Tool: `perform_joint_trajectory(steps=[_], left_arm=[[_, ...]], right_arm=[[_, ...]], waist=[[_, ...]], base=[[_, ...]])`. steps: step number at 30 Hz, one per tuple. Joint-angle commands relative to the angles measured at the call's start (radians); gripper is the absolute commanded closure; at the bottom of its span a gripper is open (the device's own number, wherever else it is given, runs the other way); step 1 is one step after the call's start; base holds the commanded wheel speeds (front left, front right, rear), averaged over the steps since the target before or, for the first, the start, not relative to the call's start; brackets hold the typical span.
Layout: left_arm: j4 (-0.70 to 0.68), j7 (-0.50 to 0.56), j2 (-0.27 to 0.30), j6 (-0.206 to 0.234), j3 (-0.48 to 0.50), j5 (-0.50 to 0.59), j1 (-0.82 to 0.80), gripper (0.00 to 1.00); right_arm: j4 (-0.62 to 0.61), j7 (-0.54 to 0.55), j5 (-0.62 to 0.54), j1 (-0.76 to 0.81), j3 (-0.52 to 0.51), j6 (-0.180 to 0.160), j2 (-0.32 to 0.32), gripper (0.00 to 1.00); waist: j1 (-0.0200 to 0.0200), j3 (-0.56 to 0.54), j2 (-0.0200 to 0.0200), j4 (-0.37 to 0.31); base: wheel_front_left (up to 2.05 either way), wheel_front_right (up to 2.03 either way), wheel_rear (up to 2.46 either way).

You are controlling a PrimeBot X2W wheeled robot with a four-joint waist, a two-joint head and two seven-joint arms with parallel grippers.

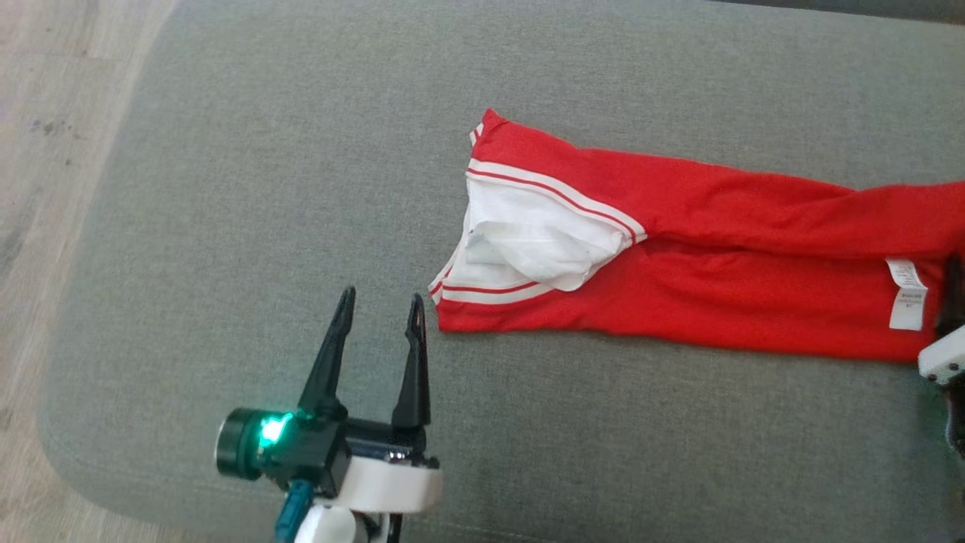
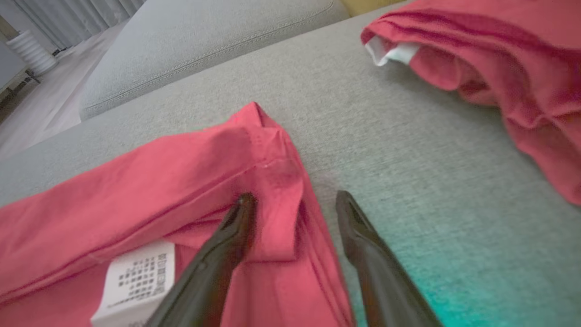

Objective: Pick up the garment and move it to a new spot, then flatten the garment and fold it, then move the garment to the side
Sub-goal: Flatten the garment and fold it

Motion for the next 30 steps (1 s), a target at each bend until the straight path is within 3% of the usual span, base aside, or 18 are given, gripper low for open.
perform_joint_trajectory(steps=[1, 2, 8, 16, 19, 22, 30], left_arm=[[-0.026, -0.008, -0.003, -0.004, 0.041, 0.011, -0.006, 0.0], [-0.022, -0.008, -0.01, -0.013, 0.051, 0.018, 0.001, 0.0], [-0.005, -0.008, -0.044, -0.056, 0.107, 0.058, 0.036, 0.0], [-0.001, -0.008, -0.066, -0.097, 0.162, 0.102, 0.068, 0.0], [0.002, -0.008, -0.073, -0.11, 0.177, 0.113, 0.078, 0.0], [0.008, -0.008, -0.081, -0.122, 0.19, 0.121, 0.085, 0.0], [0.031, -0.008, -0.097, -0.153, 0.206, 0.14, 0.098, 0.0]], right_arm=[[-0.013, 0.008, -0.007, -0.004, 0.018, 0.007, -0.003, 0.73], [-0.011, 0.017, -0.006, -0.005, 0.015, 0.007, 0.004, 1.0], [-0.032, 0.005, -0.016, 0.016, -0.009, 0.007, -0.004, 1.0], [-0.119, 0.037, -0.042, 0.023, -0.053, 0.007, -0.13, 1.0], [-0.208, 0.072, -0.044, 0.014, -0.05, 0.007, -0.143, 1.0], [-0.34, 0.111, -0.031, 0.006, -0.029, 0.007, -0.113, 1.0], [-0.689, 0.236, -0.051, 0.045, 0.101, 0.007, 0.078, 1.0]], waist=[[0.0, -0.003, -0.0001, 0.002], [0.0, -0.006, -0.0001, 0.004], [0.0, -0.034, -0.0001, -0.004], [0.0, -0.064, -0.0001, -0.037], [0.0, -0.071, -0.0001, -0.049], [0.0, -0.078, -0.0001, -0.053], [0.0, -0.113, -0.0001, -0.01]], base=[[0.0, 0.0, 0.0], [0.0, 0.0, 0.0], [0.0, 0.0, 0.0], [0.0, 0.0, 0.0], [0.0, 0.0, 0.0], [0.0, 0.0, 0.0], [0.0, 0.0, 0.0]])
